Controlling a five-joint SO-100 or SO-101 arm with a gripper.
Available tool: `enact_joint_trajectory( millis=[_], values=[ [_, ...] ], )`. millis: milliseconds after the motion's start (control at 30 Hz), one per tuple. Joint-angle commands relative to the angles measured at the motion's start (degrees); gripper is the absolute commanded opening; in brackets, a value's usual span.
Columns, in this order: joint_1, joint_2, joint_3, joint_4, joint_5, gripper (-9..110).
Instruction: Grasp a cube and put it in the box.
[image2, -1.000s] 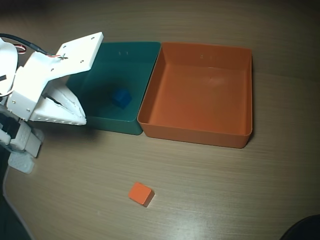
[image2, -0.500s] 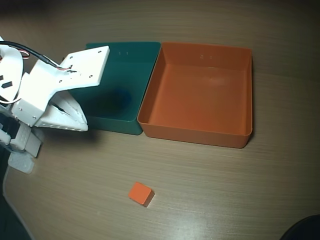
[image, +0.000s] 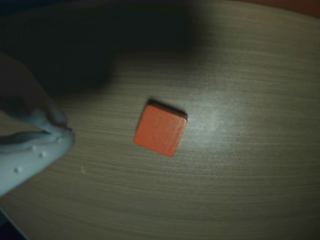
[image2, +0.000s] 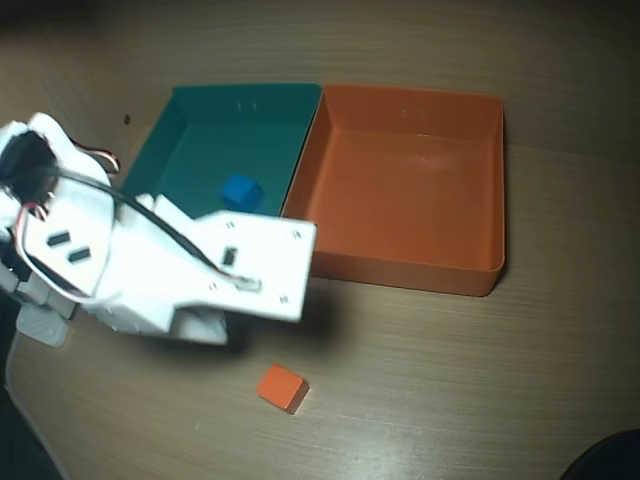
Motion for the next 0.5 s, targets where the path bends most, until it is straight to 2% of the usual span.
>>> enact_joint_trajectory(
  millis=[0, 467],
  values=[
    [1.32, -2.90, -8.53, -0.70, -0.35, -3],
    [6.33, -18.02, -18.63, -0.70, -0.35, -3]
  ],
)
